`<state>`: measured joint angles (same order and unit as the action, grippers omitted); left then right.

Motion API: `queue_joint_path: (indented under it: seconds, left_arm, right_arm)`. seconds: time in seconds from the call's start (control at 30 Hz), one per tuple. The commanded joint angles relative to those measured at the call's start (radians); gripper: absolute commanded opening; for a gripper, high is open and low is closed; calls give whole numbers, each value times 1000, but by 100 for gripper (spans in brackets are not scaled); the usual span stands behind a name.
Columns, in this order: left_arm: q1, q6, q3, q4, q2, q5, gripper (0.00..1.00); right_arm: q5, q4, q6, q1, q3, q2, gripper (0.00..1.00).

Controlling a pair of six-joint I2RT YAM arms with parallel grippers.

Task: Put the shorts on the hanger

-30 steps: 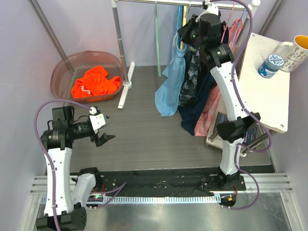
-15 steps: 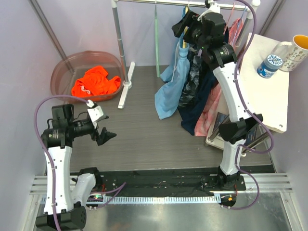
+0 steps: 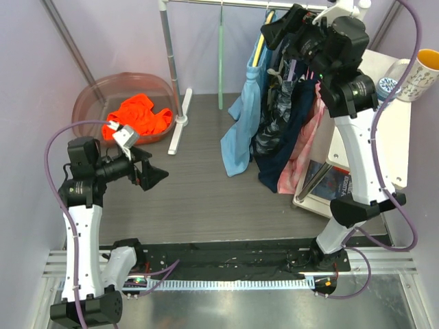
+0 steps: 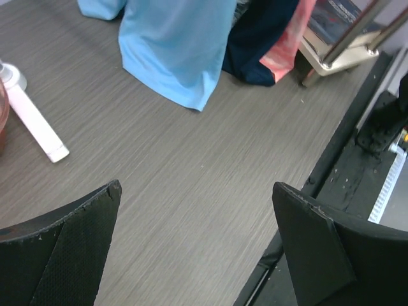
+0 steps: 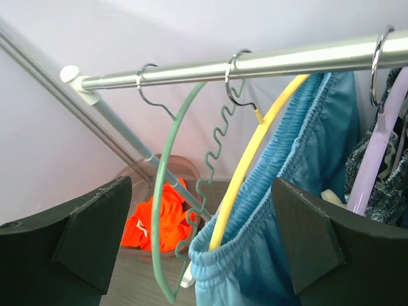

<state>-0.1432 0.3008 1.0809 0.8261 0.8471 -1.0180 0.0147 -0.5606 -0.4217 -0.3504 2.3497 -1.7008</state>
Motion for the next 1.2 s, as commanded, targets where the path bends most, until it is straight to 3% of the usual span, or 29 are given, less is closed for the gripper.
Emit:
queue_joint_path:
  seconds: [0.0, 0.1, 0.27, 0.37, 0.53, 0.77, 1.17]
  left_arm:
    - [4, -198, 106, -104, 18, 79, 100]
    - [1, -235, 241, -29, 90, 131, 100]
    - [-7, -258, 473, 213, 266, 217, 100]
    - [-21, -293, 553, 260, 302, 280, 100]
    - [-24, -296, 528, 289, 277, 363, 100]
    - [-24, -315, 358, 297, 170, 456, 100]
    - [-24, -319, 352, 363, 96, 525, 100]
  right_arm:
    - [-73, 5, 49, -1, -9, 64, 97]
    - [-107, -25, 93, 1, -42, 128, 99]
    - [-111, -33, 184, -1, -258, 305, 100]
    - [-101, -39, 239, 1, -398, 438, 100]
    - [-116, -99, 305, -1, -556, 628, 100]
    - [-113, -182, 328, -1, -785, 831, 100]
    - [-116, -202, 288, -1, -886, 960, 100]
